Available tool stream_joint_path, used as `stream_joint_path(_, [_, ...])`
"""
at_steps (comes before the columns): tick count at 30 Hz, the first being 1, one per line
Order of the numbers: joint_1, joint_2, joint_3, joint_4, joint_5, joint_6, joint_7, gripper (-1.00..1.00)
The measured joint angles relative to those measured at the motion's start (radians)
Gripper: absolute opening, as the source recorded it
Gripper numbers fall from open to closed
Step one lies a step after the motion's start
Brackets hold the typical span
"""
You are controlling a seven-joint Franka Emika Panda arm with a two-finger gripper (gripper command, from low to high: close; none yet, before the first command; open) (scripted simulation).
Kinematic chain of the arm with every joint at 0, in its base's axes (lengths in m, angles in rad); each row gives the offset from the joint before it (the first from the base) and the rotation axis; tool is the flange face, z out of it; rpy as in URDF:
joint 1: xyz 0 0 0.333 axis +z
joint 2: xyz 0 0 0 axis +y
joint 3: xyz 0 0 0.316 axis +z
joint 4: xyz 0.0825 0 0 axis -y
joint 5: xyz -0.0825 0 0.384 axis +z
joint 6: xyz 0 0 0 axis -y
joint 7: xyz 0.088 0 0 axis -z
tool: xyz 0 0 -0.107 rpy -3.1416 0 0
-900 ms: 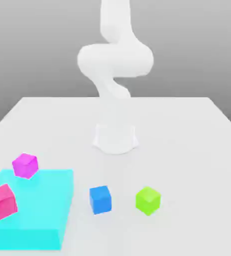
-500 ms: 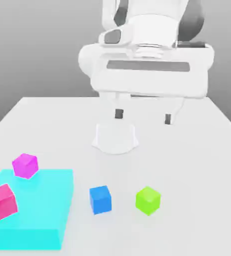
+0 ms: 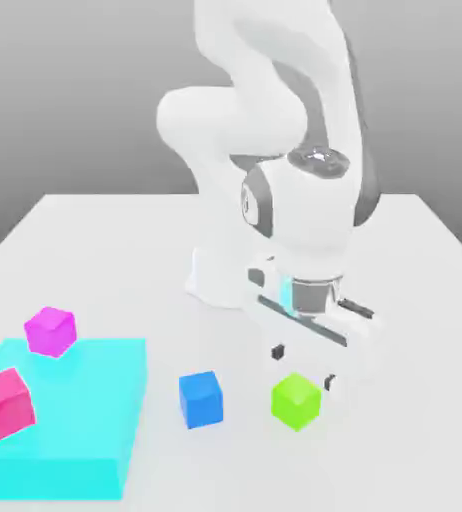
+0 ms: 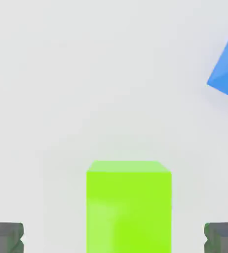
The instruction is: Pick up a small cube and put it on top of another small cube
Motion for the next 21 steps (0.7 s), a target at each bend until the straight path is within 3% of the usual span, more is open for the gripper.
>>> stream_joint_path(10, [0.222,0.176,-0.283,0.034,-0.24,0.134,0.176,0.0])
stream_joint_path(11, [0.249,0.193,-0.314,0.035,-0.253,0.148,0.184,-1.0])
stream_joint_path(17, [0.262,0.201,-0.329,0.036,-0.259,0.158,0.189,-1.0])
stream_joint_path(21, [0.201,0.153,-0.252,0.031,-0.206,0.119,0.152,-1.0])
